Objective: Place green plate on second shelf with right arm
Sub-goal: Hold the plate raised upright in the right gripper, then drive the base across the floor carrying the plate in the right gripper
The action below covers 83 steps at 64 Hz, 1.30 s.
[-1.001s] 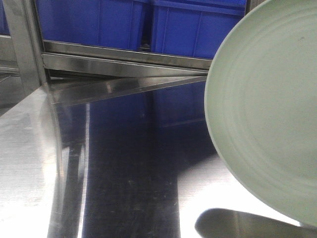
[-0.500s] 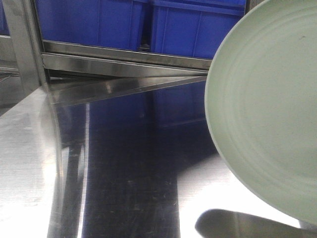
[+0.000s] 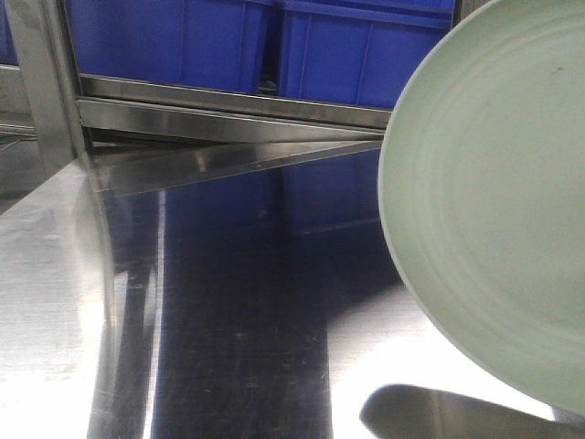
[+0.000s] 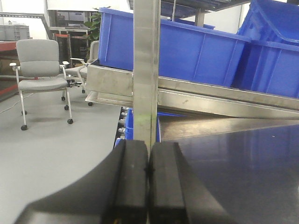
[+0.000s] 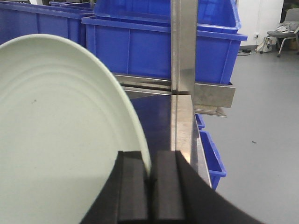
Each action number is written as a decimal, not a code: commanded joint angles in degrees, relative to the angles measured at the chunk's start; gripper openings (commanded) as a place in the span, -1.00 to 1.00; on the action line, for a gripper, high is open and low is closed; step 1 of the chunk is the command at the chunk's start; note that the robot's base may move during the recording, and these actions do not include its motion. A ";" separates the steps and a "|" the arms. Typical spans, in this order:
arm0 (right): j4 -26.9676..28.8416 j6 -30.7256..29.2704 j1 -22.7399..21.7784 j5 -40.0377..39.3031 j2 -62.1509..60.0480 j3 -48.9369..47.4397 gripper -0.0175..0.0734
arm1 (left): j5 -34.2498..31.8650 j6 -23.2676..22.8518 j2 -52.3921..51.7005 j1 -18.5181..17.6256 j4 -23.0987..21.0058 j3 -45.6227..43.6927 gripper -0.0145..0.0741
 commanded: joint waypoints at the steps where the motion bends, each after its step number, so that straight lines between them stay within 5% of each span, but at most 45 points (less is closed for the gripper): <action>1: 0.00 0.57 -0.08 -6.52 0.44 -1.83 -0.50 | -4.69 -0.36 -0.20 -0.17 -0.27 2.40 -0.38; 83: 0.00 0.57 -0.02 -6.52 0.43 -1.83 -0.50 | -4.78 -0.36 -0.20 -0.06 -0.27 2.40 -0.38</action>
